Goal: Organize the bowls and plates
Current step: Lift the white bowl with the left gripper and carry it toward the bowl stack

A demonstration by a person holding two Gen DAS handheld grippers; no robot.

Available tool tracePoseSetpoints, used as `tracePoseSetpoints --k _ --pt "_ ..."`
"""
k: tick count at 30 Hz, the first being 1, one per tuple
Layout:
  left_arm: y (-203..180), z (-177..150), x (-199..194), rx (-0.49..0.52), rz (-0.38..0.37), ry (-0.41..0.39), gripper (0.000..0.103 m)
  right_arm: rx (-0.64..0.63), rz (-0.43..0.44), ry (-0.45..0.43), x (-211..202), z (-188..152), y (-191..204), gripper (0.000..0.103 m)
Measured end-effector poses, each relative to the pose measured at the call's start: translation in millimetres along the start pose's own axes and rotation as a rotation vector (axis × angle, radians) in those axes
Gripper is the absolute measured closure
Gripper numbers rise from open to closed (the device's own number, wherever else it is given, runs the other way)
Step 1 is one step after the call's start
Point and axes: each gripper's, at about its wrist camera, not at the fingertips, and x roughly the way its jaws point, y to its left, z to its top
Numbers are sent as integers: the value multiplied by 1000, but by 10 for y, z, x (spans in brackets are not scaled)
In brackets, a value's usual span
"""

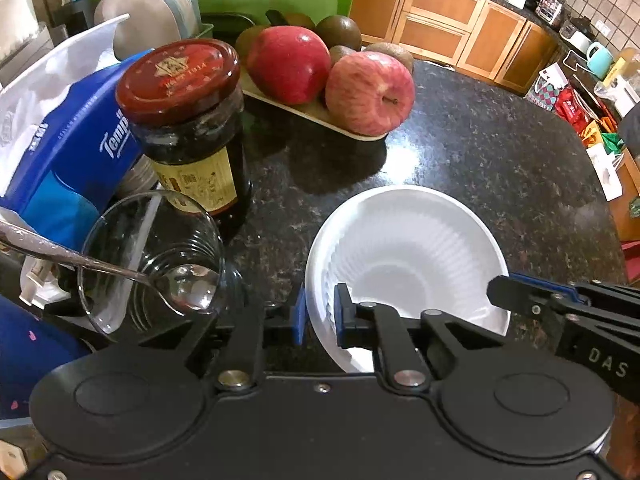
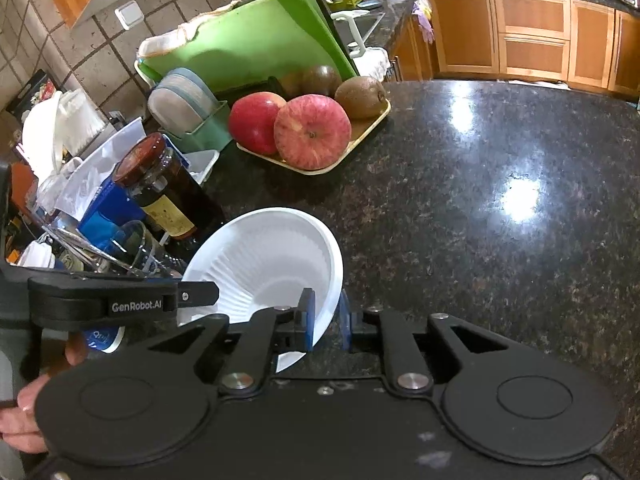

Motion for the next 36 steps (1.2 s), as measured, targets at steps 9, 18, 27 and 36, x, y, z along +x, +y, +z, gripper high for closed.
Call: tracePoseSetpoints --k 9,18,27,36 --pt "47 -1 9 -14 -41 6 86 -4 -10 -26 -61 -3 -7 89" --pt "7 -86 -122 -2 -44 -9 86 -16 -29 -35 -201 -93 54 89" --pt "-23 -260 -372 6 -75 -25 86 -9 -31 -55 -507 -287 122 89" --pt "-100 -472 -754 52 -95 -83 86 -14 -63 -123 -978 -554 328 89"
